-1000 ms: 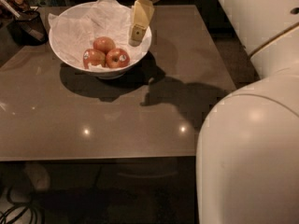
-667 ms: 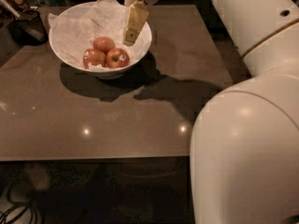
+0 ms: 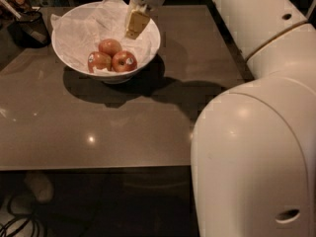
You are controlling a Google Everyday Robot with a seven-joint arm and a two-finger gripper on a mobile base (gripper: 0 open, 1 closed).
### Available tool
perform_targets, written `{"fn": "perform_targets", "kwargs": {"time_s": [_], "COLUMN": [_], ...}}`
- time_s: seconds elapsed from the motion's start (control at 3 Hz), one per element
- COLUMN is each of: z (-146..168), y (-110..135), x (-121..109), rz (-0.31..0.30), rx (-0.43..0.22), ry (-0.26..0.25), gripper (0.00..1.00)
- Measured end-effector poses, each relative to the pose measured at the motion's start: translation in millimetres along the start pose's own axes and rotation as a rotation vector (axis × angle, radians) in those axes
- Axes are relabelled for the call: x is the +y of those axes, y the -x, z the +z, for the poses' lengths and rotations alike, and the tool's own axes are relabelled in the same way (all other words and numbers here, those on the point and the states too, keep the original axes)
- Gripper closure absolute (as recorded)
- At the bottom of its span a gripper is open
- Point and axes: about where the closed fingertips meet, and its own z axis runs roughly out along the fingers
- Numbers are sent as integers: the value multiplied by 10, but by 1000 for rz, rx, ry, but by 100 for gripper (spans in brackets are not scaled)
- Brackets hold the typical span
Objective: Pick apple from white bowl
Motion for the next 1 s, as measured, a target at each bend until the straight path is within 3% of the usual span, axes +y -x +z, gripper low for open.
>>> {"fn": "perform_targets", "kwargs": {"time_s": [0.33, 0.67, 1.0], "z": [168, 321, 413], "y": [-6, -5, -26], "x": [45, 83, 122], "rz": [10, 29, 58], "rx": [-3, -13, -19], "ry": [45, 81, 103], "gripper": [41, 38, 44]}}
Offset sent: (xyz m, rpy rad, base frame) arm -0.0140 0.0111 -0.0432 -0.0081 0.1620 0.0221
